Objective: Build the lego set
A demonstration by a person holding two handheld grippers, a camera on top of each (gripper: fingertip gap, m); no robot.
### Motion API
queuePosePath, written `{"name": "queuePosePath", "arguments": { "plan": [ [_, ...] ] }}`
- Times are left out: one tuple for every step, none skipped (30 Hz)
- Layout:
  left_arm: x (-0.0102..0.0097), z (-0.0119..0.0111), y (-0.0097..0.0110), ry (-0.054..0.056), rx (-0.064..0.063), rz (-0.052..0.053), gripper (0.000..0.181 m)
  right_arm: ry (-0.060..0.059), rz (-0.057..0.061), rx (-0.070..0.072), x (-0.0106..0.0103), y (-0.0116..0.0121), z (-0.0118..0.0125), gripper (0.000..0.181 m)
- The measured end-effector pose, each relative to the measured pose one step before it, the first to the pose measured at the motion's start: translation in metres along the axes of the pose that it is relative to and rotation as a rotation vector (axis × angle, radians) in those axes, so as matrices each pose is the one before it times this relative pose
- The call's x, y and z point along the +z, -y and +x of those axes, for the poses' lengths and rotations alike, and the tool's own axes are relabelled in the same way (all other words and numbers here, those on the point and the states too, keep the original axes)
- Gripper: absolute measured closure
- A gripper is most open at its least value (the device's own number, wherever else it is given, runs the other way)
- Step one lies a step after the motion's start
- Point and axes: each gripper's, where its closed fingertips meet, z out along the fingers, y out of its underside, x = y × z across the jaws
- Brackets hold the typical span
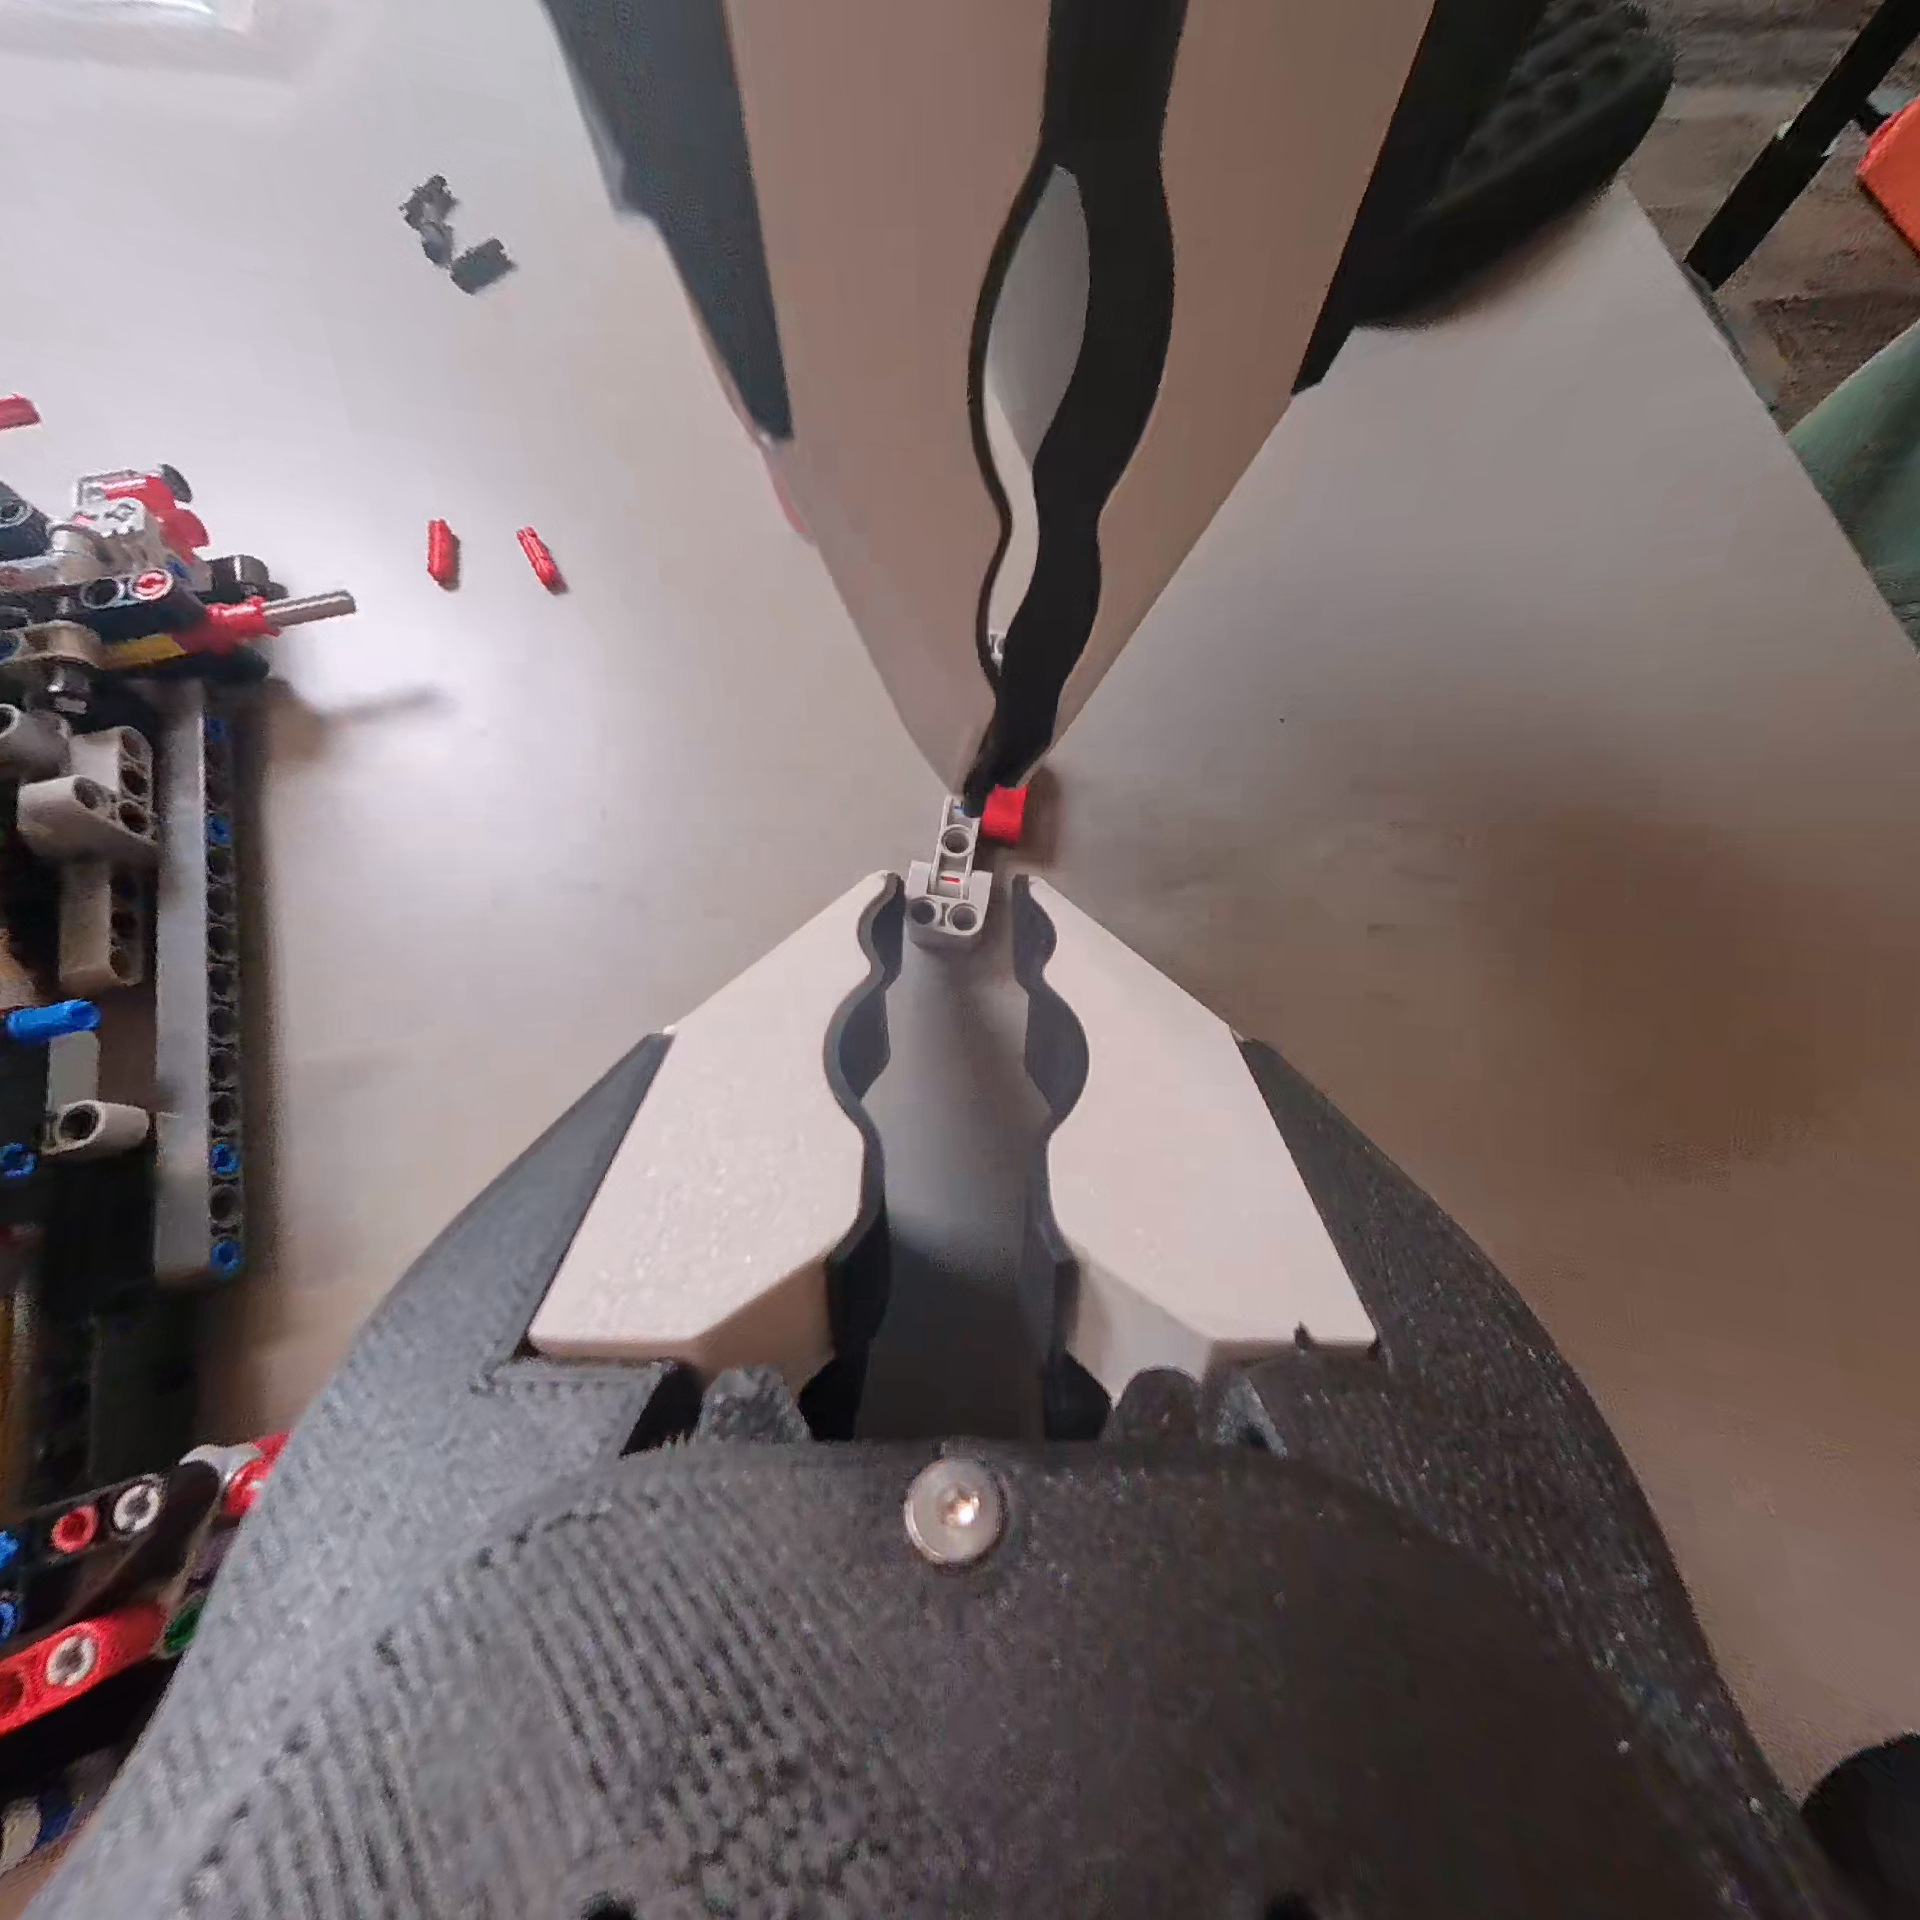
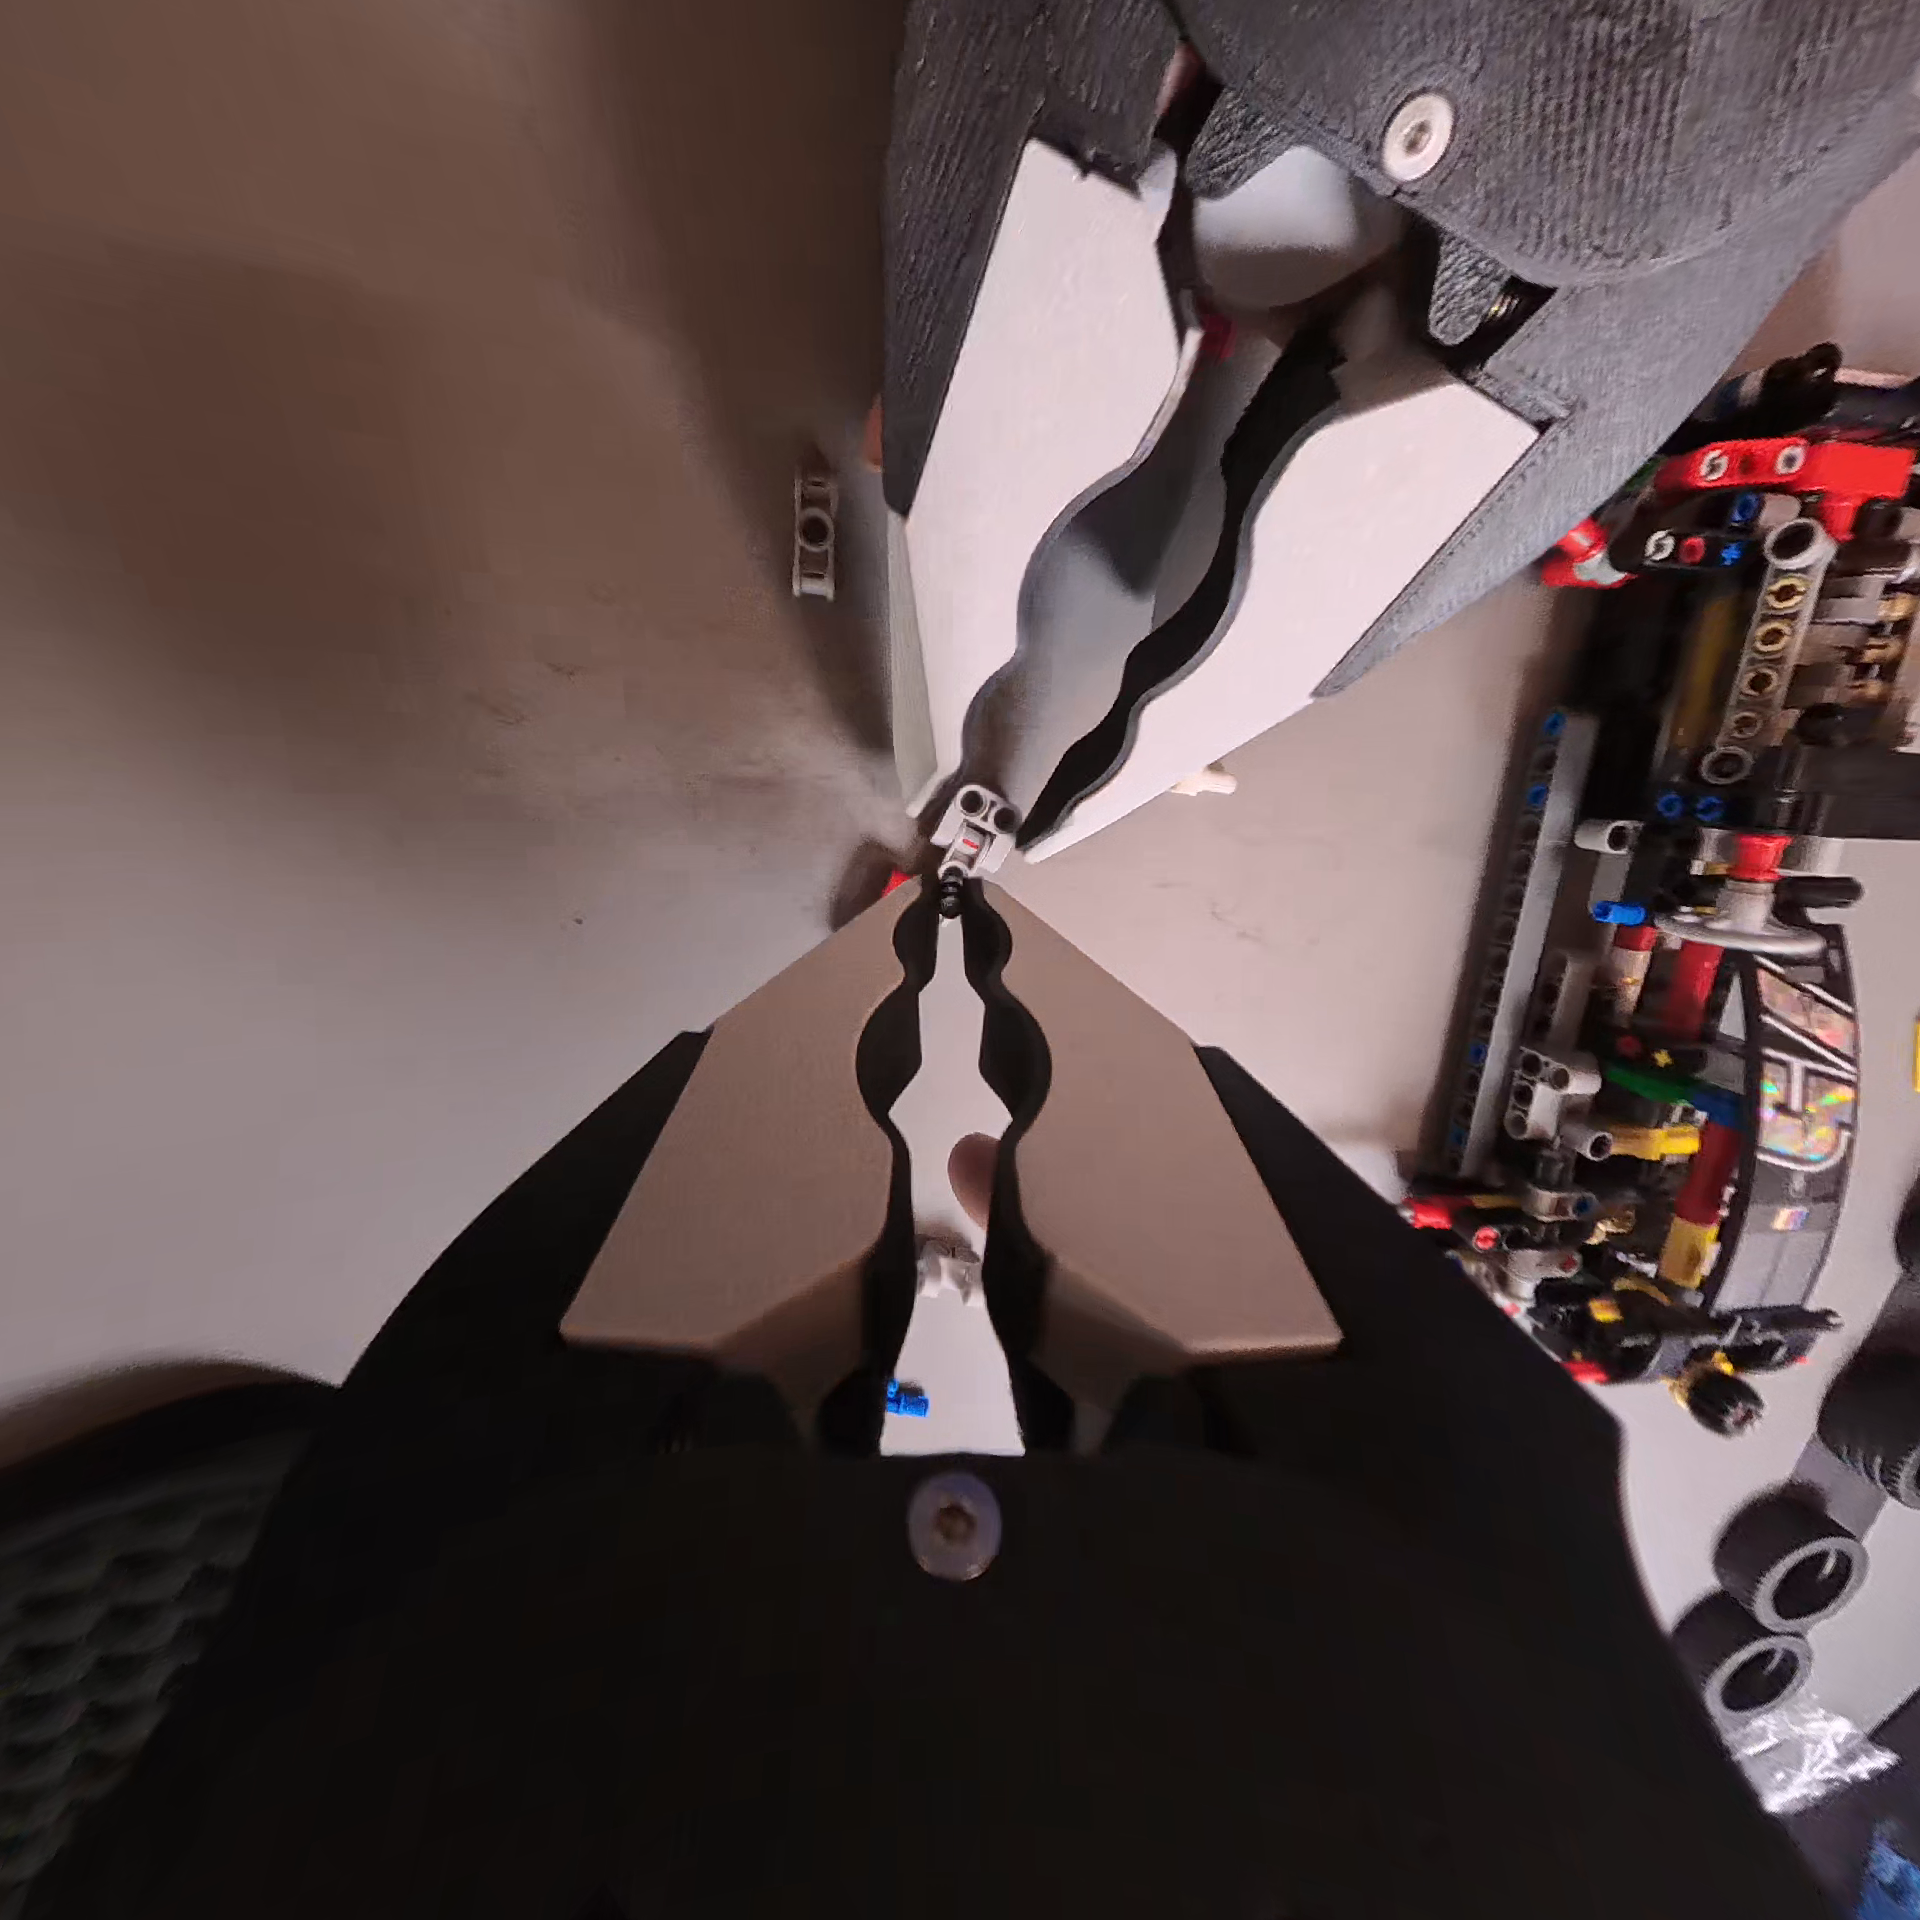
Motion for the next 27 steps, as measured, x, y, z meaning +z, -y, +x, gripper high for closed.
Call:
{"name": "queuePosePath", "arguments": {
  "plan": [
    [0.00135,0.00028,-0.00128,-0.0035,0.0015,-0.0066,0.163,0.013,-0.0085,0.0031,0.00182,-0.00025,-0.00024,0.179],
    [0.00122,0.00022,-0.00123,-0.0023,0.0013,-0.0094,0.163,0.0076,-0.0096,-0.0012,0.00192,-0.00064,-0.0003,0.179],
    [0.0009,-0.00006,-0.00067,-0.0003,0.0032,-0.0074,0.164,0.0034,-0.0097,-0.0006,0.00197,-0.00106,0.00004,0.179],
    [0.0005,-0.0002,-0.0001,0.0005,0.0036,-0.003,0.164,0.0049,-0.0051,0.0017,0.00175,-0.00085,-0.00023,0.179],
    [0.00042,-0.00006,-0.00014,-0.0004,0.0008,-0.0028,0.165,0.0066,-0.01,0.0025,0.00153,-0.00175,-0.00062,0.179],
    [0.00048,-0.00004,-0.00047,-0.0008,-0.0001,-0.0043,0.166,0.0026,-0.0008,0.0012,0.00083,-0.00076,-0.00024,0.179],
    [0.00028,0.00008,-0.00024,0.0003,0.0022,-0.0025,0.166,0.0092,0.005,0.0075,0.00055,0.00011,-0.0012,0.179],
    [0.00016,-0.00004,0.00009,0.0012,0.0037,-0.0003,0.167,0.0034,0.0018,0.0054,0.00058,-0.00046,-0.00048,0.179],
    [0.00003,0.00013,-0.00001,0.0002,0.0017,-0.0003,0.167,-0.0029,0.005,0.0005,0.0,0.00022,0.0003,0.179],
    [0.00008,0.00018,0.00008,-0.001,0.0003,0.0002,0.167,-0.0007,0.0013,0.0032,0.00005,-0.00007,0.0002,0.179],
    [-0.00004,0.00015,-0.00003,-0.0007,0.0004,0.0,0.167,0.002,0.0037,0.0027,0.00012,0.00027,0.0,0.179],
    [0.00005,-0.00004,-0.0001,0.0001,0.0003,-0.0001,0.167,0.0022,0.0027,0.002,-0.00001,0.00027,0.00019,0.179],
    [0.00003,0.00009,0.00002,0.0002,0.0002,0.0,0.167,-0.0019,0.0014,0.0001,0.0001,0.00043,0.00073,0.179],
    [0.00003,0.00006,0.00002,0.0003,0.0005,0.0,0.167,-0.0045,0.0002,-0.0005,0.00037,0.00047,0.001,0.179],
    [0.00002,0.00008,0.0,0.0001,0.0006,-0.0001,0.167,0.0031,-0.0048,0.0002,0.00089,-0.00048,-0.00018,0.178],
    [0.00006,0.00008,-0.00008,-0.0006,0.0,0.0,0.167,0.0027,0.0011,0.0007,0.00002,0.00058,-0.00007,0.179],
    [-0.00003,-0.00001,-0.00002,-0.0007,-0.0006,0.0,0.167,0.0012,-0.0022,-0.0002,0.00005,-0.00002,0.0001,0.179],
    [0.0,0.00009,0.0,-0.0004,-0.0005,0.0,0.167,-0.0007,-0.0043,-0.0033,-0.00009,-0.00018,0.0001,0.179],
    [-0.00003,-0.00001,-0.00002,-0.0005,-0.0007,0.0,0.167,-0.0018,-0.0058,-0.0045,0.00004,-0.00019,0.00001,0.179],
    [0.00008,-0.00004,-0.00005,-0.0008,-0.001,0.0,0.167,-0.0012,-0.0068,-0.0036,0.00001,-0.00021,0.00001,0.179],
    [-0.00002,0.00007,-0.00001,-0.0009,-0.0011,0.0,0.167,-0.0001,-0.0086,-0.0043,-0.00003,-0.00051,0.00006,0.179],
    [0.00003,0.00006,0.00002,-0.0007,-0.0007,-0.0001,0.167,0.0024,-0.0086,-0.0023,0.0,-0.00086,-0.00007,0.179],
    [0.00003,-0.00005,-0.00011,-0.0005,-0.0004,-0.0002,0.167,0.0026,-0.0067,-0.0015,0.0,-0.0007,-0.00017,0.179],
    [-0.00001,0.0001,-0.00002,-0.0005,-0.0005,-0.0001,0.167,0.0024,-0.0018,0.0019,0.00013,-0.00015,-0.00011,0.179],
    [0.0,0.00007,-0.00001,-0.0003,-0.0003,0.0,0.167,0.0014,-0.0007,0.0014,-0.00001,-0.00001,0.0,0.179],
    [0.0,0.00001,0.0,0.0,-0.0001,0.0,0.167,-0.0006,0.0007,-0.0019,0.00006,0.00017,0.00015,0.179],
    [-0.00002,-0.00007,-0.00001,-0.0003,-0.0005,0.0,0.167,-0.0006,0.0009,0.0008,0.00002,0.00031,0.00028,0.179]
  ]
}}
